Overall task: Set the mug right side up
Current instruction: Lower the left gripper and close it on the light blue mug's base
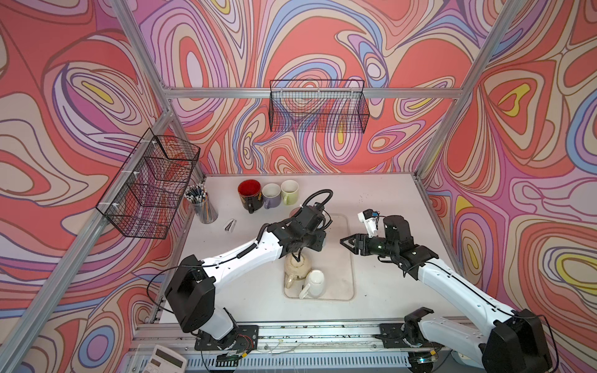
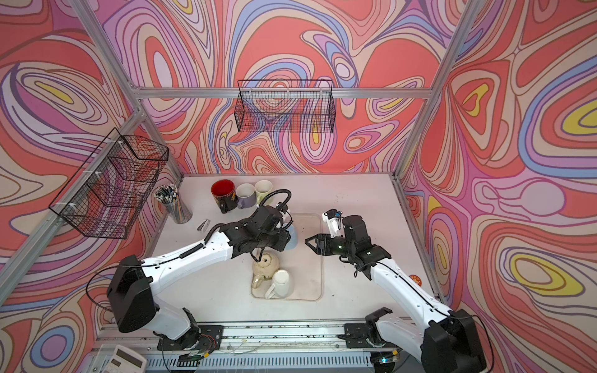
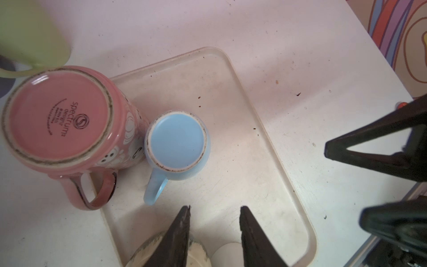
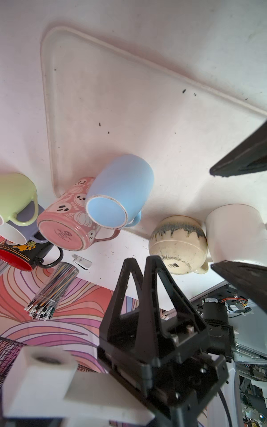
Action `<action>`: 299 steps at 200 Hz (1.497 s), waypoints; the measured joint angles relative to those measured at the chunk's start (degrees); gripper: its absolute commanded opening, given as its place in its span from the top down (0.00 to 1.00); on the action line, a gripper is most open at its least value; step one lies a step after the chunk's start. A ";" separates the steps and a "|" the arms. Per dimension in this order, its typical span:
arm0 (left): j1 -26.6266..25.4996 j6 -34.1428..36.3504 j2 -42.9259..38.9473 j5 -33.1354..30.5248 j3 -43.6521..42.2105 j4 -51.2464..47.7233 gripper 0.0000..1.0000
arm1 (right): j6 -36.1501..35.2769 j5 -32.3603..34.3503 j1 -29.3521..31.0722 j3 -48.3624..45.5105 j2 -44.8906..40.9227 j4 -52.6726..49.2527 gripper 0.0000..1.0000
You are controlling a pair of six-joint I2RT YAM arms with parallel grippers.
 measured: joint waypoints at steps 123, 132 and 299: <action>5.99 2.73 6.71 3.23 -3.39 -0.24 0.46 | -1.79 -0.02 0.00 0.00 0.15 -0.02 0.39; 5.99 2.82 7.72 3.26 -3.26 -0.26 0.46 | -1.97 -0.02 0.00 0.00 0.28 -0.02 0.39; 5.95 3.52 17.03 2.38 5.33 -1.09 0.56 | -3.58 -0.07 0.00 0.35 5.18 0.35 0.39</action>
